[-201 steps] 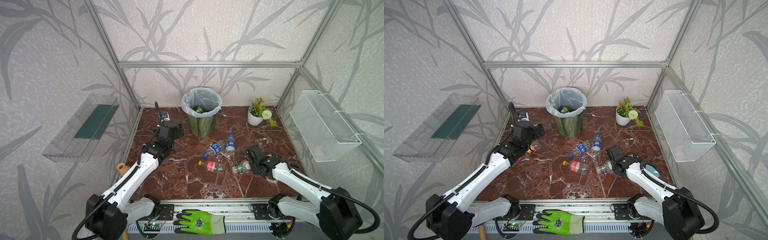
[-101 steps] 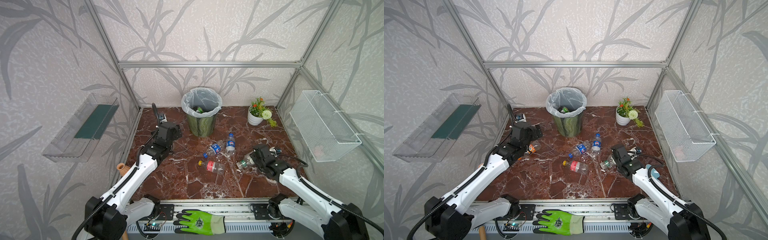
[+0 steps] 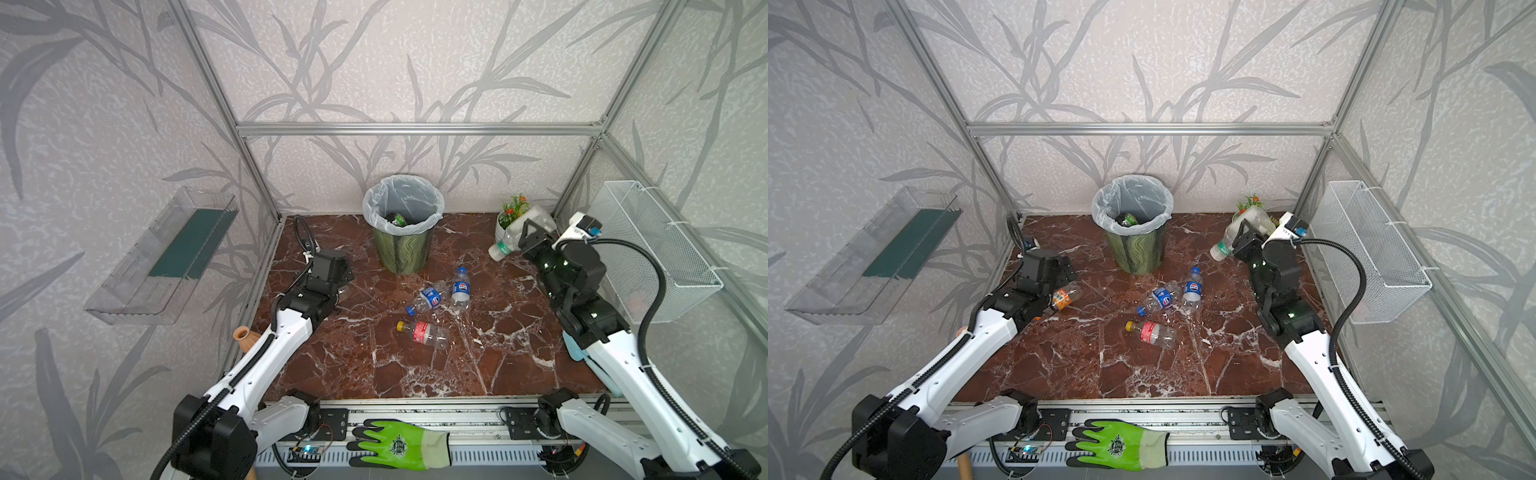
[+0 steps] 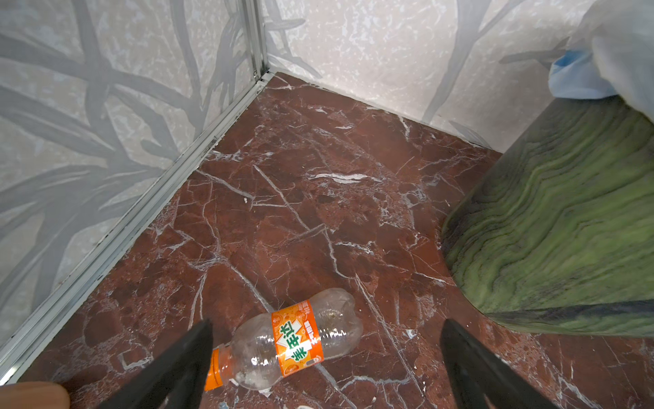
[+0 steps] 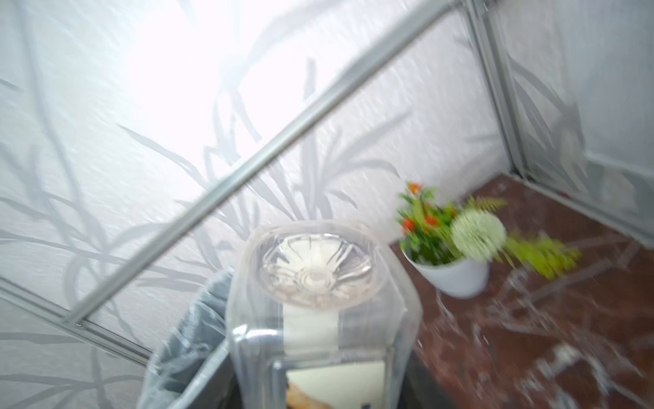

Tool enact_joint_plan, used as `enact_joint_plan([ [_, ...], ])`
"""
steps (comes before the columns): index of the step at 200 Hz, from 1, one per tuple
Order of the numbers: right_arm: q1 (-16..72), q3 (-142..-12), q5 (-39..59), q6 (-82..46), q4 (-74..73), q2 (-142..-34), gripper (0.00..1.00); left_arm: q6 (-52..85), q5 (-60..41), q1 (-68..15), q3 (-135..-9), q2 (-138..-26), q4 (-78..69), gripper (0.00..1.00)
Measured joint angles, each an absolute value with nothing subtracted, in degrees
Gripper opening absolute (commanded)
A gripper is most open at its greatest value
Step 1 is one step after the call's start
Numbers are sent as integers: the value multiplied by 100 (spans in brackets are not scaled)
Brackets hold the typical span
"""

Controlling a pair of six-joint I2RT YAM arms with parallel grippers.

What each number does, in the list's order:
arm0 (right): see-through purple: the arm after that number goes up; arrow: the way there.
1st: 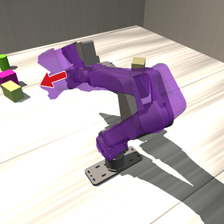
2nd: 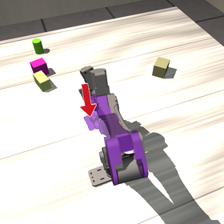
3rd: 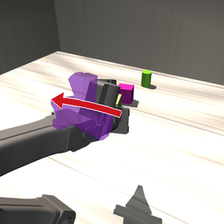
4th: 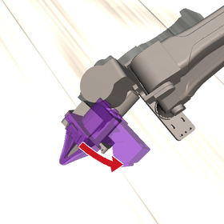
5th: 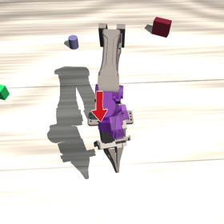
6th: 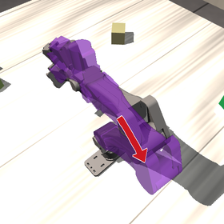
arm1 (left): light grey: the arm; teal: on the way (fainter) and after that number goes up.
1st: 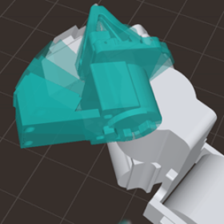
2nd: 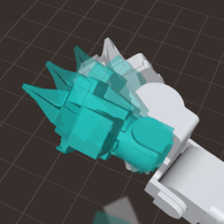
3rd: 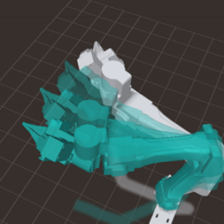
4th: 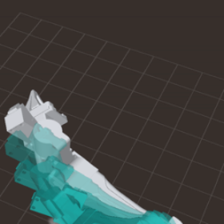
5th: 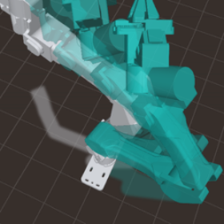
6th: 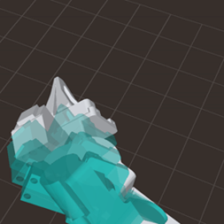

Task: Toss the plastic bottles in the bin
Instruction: 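Swing the clear bottle over the bin with the right gripper and release it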

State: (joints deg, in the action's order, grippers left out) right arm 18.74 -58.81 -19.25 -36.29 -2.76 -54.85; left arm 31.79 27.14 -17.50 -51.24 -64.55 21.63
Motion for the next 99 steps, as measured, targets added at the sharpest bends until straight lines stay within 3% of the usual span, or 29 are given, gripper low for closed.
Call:
enact_joint_plan([
  [40, 1925, -7096, -1313, -3168, -1658, -6587, 51, 3472, 2687, -1647, -5024, -6392, 2351, 99],
  [75, 2523, -8711, -760, -2921, -2130, -8517, 53, 3601, 2624, -1643, -4971, -6287, 2423, 99],
  [90, 2729, -9651, -429, -2899, -2012, -9603, 61, 3612, 2589, -1638, -4971, -6259, 2443, 99],
  [99, 2814, -10145, -255, -2899, -1815, -10193, 74, 3612, 2569, -1638, -4971, -6246, 2469, 99],
])
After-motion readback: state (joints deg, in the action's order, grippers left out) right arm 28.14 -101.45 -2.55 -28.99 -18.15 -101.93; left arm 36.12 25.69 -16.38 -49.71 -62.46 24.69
